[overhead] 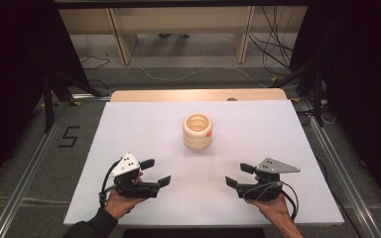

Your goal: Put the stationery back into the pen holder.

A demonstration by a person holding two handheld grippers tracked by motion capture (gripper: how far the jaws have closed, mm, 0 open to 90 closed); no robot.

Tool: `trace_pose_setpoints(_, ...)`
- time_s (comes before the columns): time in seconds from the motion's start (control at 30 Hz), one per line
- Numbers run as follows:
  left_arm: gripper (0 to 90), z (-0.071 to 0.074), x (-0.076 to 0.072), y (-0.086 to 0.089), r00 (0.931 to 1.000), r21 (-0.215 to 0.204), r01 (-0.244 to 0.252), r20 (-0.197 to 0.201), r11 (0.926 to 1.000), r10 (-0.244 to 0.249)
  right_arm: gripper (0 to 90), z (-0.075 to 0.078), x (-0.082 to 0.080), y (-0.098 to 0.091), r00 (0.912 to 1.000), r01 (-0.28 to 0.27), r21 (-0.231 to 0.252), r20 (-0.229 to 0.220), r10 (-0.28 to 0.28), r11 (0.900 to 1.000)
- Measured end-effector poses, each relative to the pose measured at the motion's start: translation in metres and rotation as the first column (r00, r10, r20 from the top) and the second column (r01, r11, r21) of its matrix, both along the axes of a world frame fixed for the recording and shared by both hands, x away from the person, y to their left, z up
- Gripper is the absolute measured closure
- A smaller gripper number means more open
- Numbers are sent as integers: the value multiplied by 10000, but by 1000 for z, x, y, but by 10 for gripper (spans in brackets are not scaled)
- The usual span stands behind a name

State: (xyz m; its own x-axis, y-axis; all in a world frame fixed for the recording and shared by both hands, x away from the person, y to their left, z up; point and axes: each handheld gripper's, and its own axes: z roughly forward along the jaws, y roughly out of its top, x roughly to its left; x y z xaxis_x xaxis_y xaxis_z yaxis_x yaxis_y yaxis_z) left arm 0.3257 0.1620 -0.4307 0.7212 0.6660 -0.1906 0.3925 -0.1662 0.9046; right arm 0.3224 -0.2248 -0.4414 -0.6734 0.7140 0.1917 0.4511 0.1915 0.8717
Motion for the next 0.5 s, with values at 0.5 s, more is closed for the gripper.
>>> trace_pose_setpoints(0.5, 154, 1, 1, 3, 9998, -223, -162, 103, 9996, 164, 239, 0, 1, 0, 10000, 21, -29, 57, -21, 10000)
